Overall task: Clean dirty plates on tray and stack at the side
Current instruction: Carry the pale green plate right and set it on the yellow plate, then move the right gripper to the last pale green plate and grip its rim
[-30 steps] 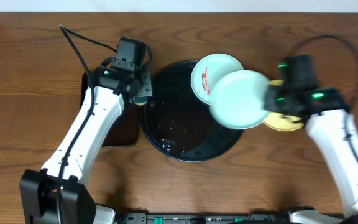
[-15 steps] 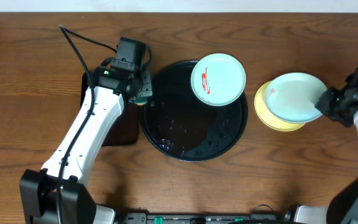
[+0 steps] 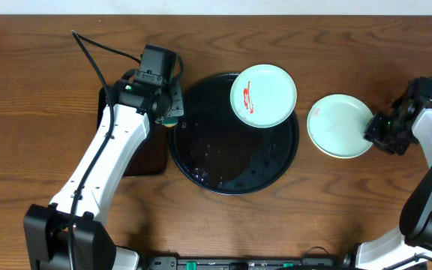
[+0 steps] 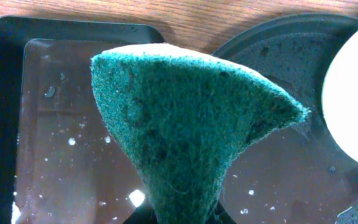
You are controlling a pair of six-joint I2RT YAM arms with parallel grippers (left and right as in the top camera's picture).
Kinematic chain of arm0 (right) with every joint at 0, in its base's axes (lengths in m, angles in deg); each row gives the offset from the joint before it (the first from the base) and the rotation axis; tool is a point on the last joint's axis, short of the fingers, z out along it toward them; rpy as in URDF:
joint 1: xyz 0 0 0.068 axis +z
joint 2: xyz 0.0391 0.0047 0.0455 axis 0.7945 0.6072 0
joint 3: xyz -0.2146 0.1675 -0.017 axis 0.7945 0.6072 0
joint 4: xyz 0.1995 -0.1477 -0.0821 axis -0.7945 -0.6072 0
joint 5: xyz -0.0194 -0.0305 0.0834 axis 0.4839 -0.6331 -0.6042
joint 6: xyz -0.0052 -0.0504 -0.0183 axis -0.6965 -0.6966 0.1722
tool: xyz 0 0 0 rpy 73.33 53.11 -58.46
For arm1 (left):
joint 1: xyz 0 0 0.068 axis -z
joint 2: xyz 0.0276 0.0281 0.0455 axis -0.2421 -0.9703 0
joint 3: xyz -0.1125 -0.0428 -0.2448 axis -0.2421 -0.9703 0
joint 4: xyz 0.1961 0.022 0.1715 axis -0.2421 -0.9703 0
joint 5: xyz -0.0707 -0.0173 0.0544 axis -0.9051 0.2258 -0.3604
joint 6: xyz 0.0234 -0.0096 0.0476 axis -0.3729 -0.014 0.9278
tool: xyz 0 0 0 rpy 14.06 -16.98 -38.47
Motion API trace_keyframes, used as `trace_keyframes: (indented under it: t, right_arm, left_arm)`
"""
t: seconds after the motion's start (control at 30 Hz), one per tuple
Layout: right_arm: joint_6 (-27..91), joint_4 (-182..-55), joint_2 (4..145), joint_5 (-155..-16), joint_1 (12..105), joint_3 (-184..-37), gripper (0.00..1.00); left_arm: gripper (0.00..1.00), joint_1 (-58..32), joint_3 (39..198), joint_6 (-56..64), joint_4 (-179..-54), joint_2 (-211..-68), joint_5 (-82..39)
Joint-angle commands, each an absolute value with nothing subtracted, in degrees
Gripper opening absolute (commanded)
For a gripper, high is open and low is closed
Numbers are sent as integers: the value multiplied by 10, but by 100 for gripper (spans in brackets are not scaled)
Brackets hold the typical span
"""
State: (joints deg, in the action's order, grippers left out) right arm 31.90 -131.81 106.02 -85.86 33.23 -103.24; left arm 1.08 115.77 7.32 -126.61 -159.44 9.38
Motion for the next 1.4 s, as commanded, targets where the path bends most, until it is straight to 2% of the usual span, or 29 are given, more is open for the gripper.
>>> trace_keyframes:
  t: [0.0,0.23,0.57,0.8,1.17,1.27,1.33,1.37]
  right_arm:
    - [294,-1326,1006,-926,341,-1060,38]
    - [290,-1274,940,-1007,418,-1081,32]
    - [290,-1171,1045,-838,590,-1079,33]
    - [284,-1084,1133,-812,613,-1079,33]
    - [284,-1020,1180,-834,627,-1079,25]
    - [284,-1012,1189,-836,635,-1079,18]
    - [284,-1015,1191,-835,640,-1079,1]
    - [285,-1017,1191,-835,641,-1079,1]
  left_arm:
    - [7,10,1158,70,-1266,-1598,105]
    - [8,10,1158,70,-1266,-1598,105]
    - [8,10,1158,70,-1266,-1598,105]
    - [7,10,1158,71,-1266,-1598,105]
    - [7,10,1158,71,-1266,-1598,105]
    - [8,10,1158,71,-1266,-1598,105]
    - [7,10,1158,71,-1266,-1598,105]
    - [8,10,1158,71,-1267,-1598,105]
